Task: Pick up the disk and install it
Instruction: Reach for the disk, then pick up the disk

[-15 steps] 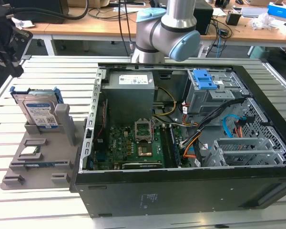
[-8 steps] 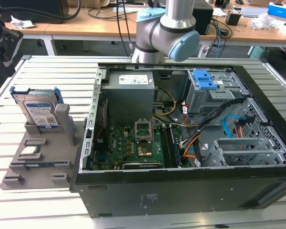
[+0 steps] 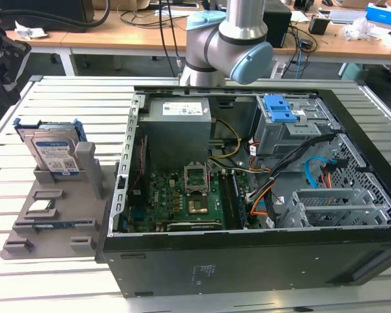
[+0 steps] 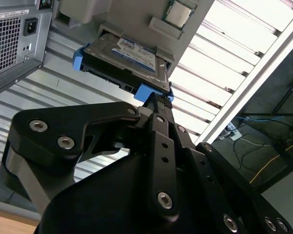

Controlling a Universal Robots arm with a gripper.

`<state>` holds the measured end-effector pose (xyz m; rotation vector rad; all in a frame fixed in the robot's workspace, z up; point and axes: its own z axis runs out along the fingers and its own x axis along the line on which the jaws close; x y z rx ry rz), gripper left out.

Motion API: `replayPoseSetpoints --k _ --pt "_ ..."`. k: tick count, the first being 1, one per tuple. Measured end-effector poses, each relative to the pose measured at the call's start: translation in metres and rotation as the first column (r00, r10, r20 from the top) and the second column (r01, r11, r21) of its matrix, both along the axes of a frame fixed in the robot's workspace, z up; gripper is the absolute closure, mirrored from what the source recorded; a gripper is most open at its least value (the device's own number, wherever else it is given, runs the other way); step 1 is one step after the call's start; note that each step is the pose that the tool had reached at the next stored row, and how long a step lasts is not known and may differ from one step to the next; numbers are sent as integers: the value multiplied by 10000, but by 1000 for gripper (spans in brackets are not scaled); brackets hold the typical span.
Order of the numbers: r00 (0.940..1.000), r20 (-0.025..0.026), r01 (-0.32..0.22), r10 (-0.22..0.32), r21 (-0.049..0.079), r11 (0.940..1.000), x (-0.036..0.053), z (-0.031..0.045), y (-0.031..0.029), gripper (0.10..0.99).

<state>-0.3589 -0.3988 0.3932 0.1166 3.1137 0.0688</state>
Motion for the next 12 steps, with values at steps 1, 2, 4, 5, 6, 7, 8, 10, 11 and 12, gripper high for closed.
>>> replayPoseSetpoints --k 1,2,4,5,6,7,8,10,11,12 --pt "10000 0 0 0 0 10000 0 0 0 980" --pt "10000 0 0 0 0 10000 -1 0 0 980" --pt "10000 0 0 0 0 10000 -1 0 0 980" --pt "10000 0 0 0 0 10000 -1 0 0 980" --pt "10000 0 -1 1 0 10000 -1 0 0 980" --pt "10000 0 -96 96 0 10000 -2 0 0 980" --pt "9994 -1 -334 334 -1 9994 -2 1 0 980" --pt "9956 0 -942 942 -1 9956 -2 0 0 980" --pt "9940 -1 -1090 1090 0 9940 -2 0 0 980" --pt "9901 0 -1401 1401 0 9901 -2 0 0 980"
